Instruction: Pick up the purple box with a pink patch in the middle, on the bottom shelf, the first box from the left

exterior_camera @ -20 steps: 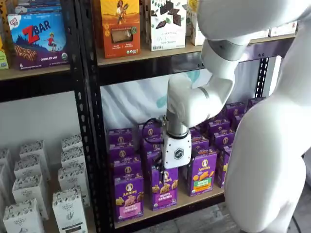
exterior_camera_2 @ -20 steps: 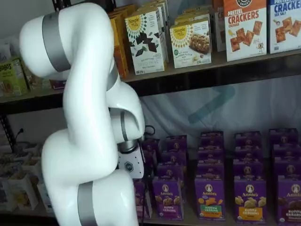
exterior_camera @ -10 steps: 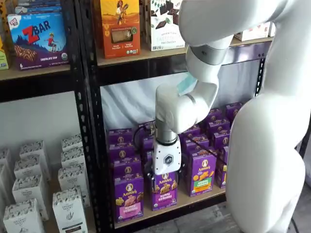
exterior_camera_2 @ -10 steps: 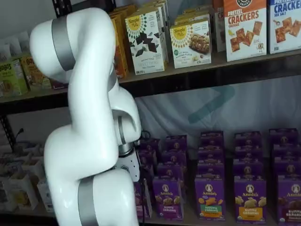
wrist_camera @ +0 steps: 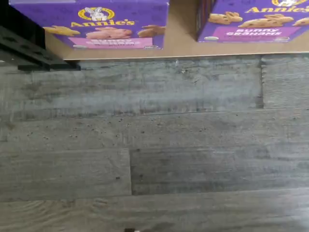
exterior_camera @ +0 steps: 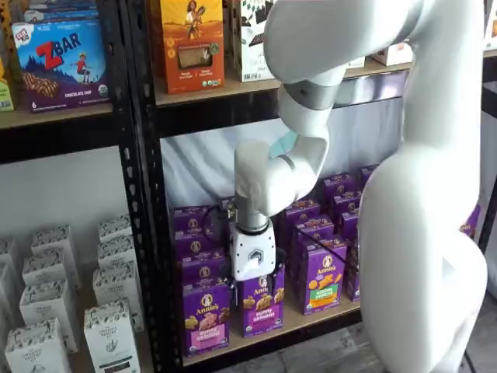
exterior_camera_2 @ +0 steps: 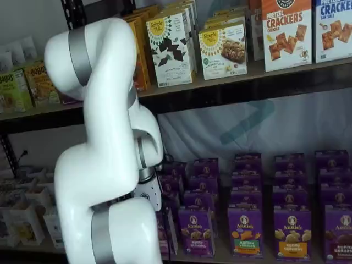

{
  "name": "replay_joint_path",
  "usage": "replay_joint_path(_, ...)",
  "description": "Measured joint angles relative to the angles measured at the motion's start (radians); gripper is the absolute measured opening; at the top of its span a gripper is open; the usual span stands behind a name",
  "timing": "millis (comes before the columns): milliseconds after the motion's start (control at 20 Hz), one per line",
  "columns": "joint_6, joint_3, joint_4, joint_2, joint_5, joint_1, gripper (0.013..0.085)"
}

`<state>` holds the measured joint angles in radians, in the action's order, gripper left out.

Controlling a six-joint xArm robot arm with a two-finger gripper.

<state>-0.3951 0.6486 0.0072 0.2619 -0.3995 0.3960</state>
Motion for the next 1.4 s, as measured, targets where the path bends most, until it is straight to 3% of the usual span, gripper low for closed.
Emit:
replay_joint_path(350,0.022,0.124,0.02,0.126,-0.001,-0.003,0.085)
replay_joint_path(950,0.121,0.295,0.098,0.277,0.035,-0.029,0.085)
replay_joint_path(1400,0.153,0.423,0.114,0.344,-0.022,-0.05,0.085)
